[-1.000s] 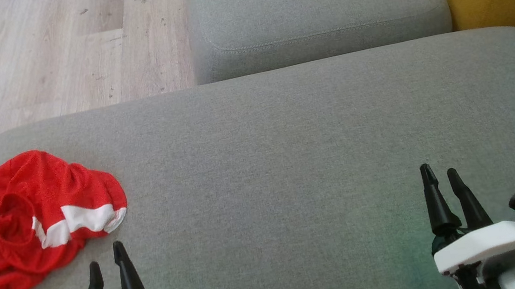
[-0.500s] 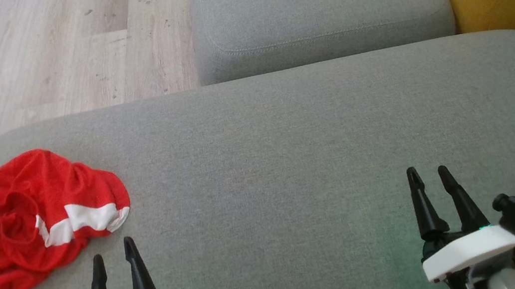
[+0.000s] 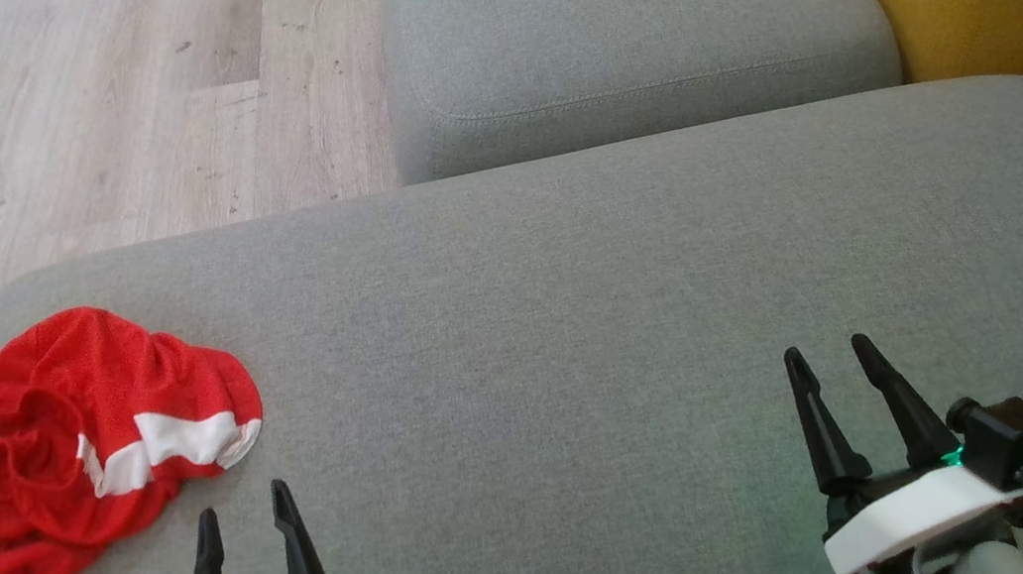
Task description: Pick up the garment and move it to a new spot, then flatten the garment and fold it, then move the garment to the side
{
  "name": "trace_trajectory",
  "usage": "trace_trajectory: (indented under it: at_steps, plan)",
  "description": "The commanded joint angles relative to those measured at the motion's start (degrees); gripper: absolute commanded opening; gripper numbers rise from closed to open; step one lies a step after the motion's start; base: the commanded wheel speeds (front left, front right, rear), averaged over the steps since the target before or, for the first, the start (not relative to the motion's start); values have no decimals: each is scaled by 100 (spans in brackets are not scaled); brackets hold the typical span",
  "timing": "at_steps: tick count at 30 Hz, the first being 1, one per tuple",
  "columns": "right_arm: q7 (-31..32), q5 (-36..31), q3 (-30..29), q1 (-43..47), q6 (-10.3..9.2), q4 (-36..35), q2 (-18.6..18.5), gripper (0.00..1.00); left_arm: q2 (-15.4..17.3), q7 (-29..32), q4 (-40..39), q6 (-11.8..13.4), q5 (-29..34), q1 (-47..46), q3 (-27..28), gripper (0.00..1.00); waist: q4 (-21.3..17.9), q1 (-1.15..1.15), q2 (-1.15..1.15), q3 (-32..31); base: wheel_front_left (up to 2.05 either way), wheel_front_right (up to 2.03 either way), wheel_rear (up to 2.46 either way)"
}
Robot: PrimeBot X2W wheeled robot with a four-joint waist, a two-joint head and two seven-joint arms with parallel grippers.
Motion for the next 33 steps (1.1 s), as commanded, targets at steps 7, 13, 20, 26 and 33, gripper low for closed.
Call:
trace_trajectory:
  at_steps: [7, 13, 20, 26, 33]
  plan:
    - [-192, -461, 83, -127, 42, -51, -64, 100, 45, -171, -157, 86, 557, -125, 63, 100, -29, 1, 0, -31, 0, 0, 0]
    - [-293, -805, 130, -115, 44, 1, -68, 100, 48, -271, -193, 149, 951, -57, 33, 100, 3, 1, 0, -61, 0, 0, 0]
    - [-325, -892, 132, -112, 45, 13, -69, 100, 49, -303, -177, 156, 1084, -30, 41, 100, 20, 1, 0, -77, 0, 0, 0]
    - [-325, -908, 114, -110, 45, 48, -69, 100, 49, -303, -140, 136, 1082, 16, 48, 100, 2, 1, 0, -91, 0, 0, 0]
    - [-325, -910, 87, -63, 45, 82, -69, 100, 49, -303, -55, 114, 1069, 41, 28, 100, 37, 1, 0, -136, 0, 0, 0]
